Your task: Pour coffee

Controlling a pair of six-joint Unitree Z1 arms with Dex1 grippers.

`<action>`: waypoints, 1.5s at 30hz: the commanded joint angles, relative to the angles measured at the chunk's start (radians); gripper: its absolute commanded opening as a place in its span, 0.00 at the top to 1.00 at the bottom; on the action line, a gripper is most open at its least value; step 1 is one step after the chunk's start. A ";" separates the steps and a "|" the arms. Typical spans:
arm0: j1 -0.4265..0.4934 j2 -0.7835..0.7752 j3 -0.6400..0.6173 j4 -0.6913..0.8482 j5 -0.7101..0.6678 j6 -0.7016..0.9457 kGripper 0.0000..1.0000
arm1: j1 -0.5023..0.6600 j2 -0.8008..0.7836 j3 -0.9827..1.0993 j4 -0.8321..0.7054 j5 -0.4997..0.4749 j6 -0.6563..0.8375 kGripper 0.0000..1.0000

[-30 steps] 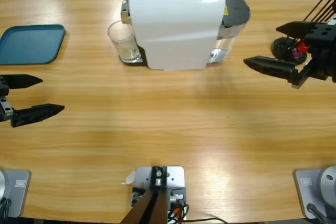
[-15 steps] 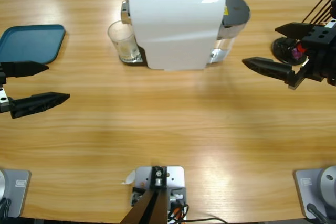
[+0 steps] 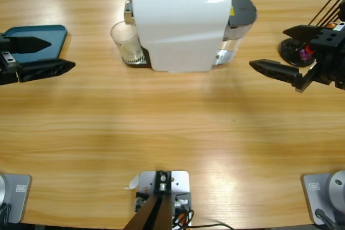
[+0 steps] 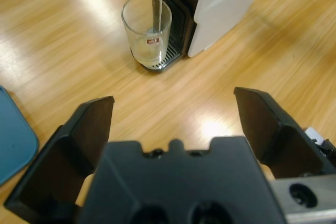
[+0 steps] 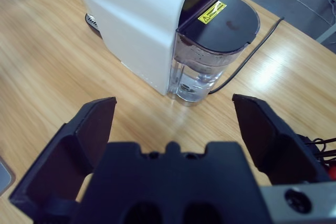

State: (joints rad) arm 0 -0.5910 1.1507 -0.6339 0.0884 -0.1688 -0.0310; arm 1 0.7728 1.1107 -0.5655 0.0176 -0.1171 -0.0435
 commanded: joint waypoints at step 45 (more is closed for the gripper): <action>0.009 0.110 0.046 -0.143 -0.031 0.047 0.01 | 0.008 0.004 0.039 -0.003 -0.037 0.013 0.02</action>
State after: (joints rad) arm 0 -0.5905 1.2410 -0.6202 -0.0371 -0.2030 0.0095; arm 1 0.7728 1.1107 -0.5648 0.0176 -0.1284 -0.0409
